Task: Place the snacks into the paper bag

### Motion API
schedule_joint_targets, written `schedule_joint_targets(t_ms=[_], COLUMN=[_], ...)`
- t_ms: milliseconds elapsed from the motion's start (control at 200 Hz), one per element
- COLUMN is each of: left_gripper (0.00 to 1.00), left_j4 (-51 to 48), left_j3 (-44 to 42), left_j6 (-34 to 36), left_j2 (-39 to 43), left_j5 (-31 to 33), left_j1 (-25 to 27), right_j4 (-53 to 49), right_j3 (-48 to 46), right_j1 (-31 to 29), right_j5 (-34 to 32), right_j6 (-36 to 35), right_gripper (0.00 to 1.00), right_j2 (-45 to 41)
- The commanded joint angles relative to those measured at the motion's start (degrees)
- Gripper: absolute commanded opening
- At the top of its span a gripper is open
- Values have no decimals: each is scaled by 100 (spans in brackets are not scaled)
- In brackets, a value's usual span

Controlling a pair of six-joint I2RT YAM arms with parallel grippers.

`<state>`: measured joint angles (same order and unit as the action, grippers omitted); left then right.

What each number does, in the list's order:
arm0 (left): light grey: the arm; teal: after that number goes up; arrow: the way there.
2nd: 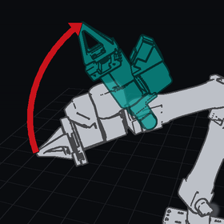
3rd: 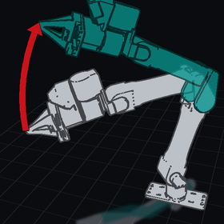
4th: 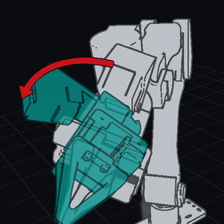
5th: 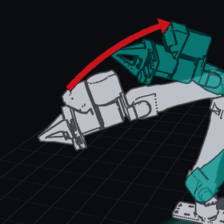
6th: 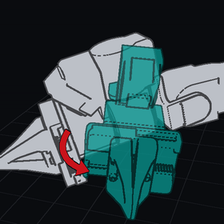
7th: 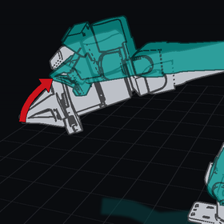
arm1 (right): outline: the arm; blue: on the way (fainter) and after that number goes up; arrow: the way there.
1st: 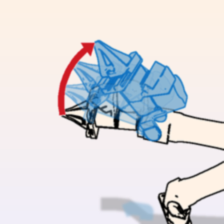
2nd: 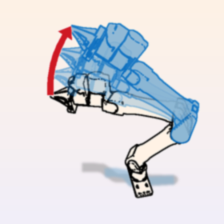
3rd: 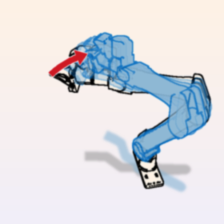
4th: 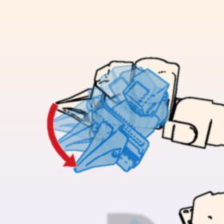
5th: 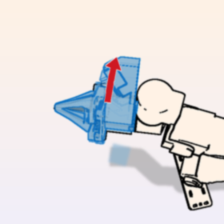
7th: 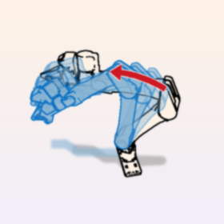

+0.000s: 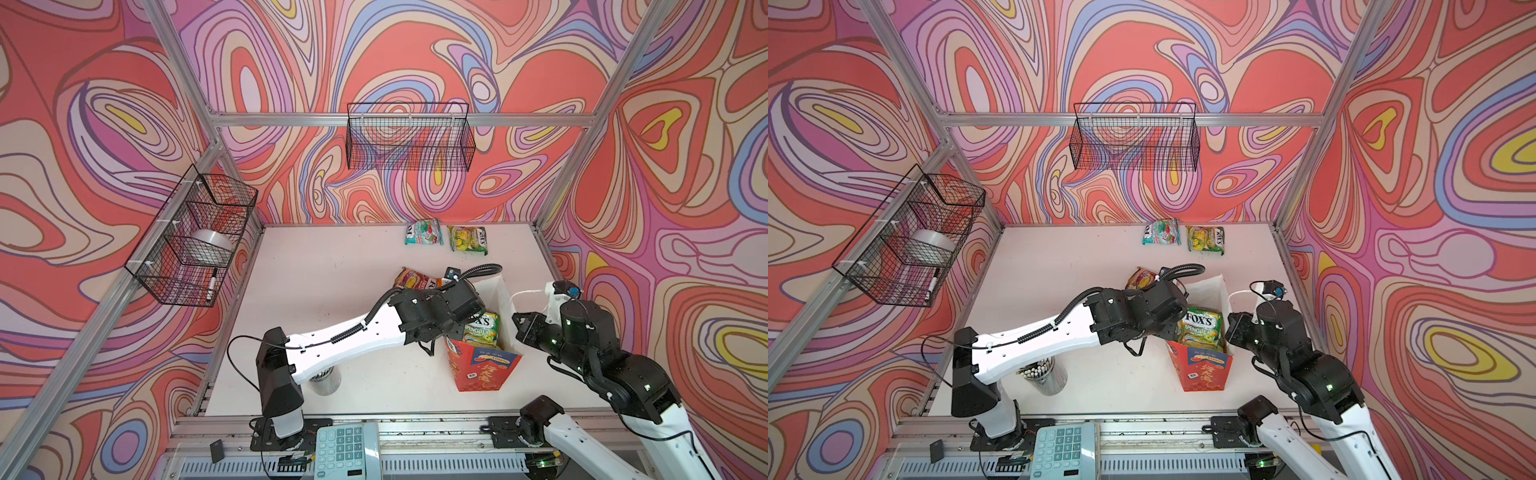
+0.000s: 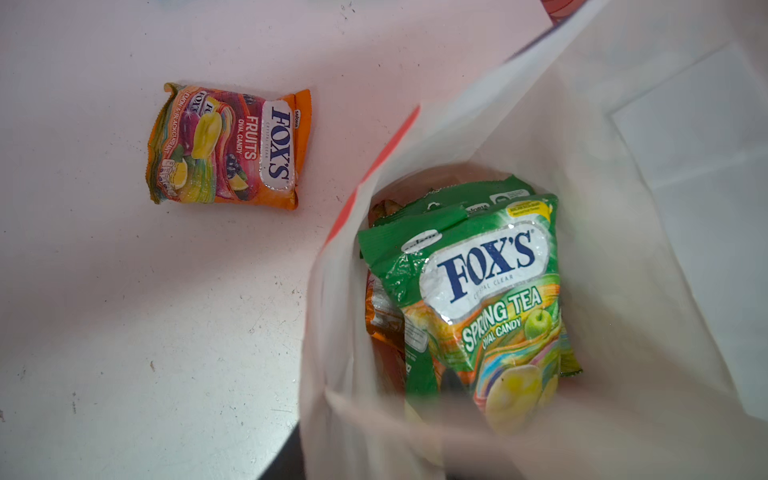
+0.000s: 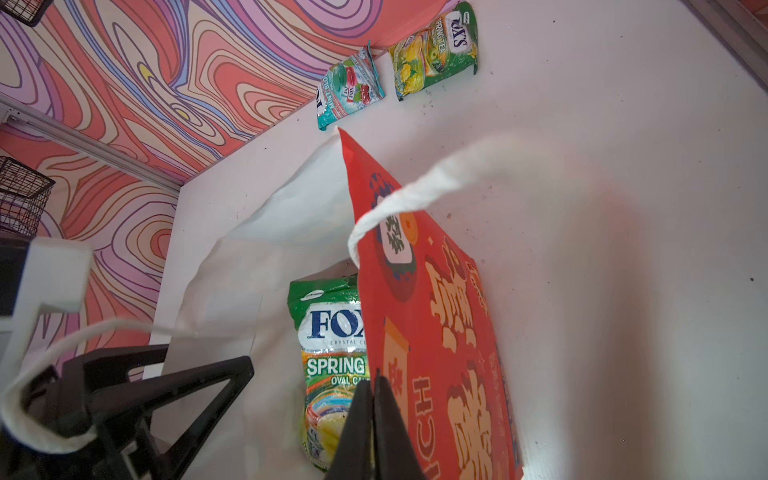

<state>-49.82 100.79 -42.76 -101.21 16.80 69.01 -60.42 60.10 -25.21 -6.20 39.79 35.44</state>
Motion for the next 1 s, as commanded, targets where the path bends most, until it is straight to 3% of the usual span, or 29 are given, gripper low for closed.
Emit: schedule_joint_targets(t_ms=[0, 110, 386, 511, 746, 997], left_gripper=[13, 0, 0, 0, 0, 0], left_j4=[-341, -187, -1007, -1164, -1571, -1583], left_j3=[292, 341, 1500, 1518, 1448, 991], left_j6=[-118, 13, 505, 619, 968, 1396], left_j2=[-51, 74, 84, 454, 1143, 1610], left_j5=[127, -178, -569, -942, -1020, -926], left_j1=[91, 87, -189, -721, -1973, -3371], right_j4=[97, 132, 715, 997, 2100, 3205], right_j3=[275, 419, 845, 1379, 2067, 2753], right_j1=[-23, -23, -19, -22, -37, -572], right_j5=[9, 213, 1170, 1382, 2332, 2389], right_j6=[-98, -138, -271, -338, -161, 61], right_gripper=[0, 0, 0, 0, 0, 0], right_j2=[-3, 156, 887, 1399, 2736, 4382])
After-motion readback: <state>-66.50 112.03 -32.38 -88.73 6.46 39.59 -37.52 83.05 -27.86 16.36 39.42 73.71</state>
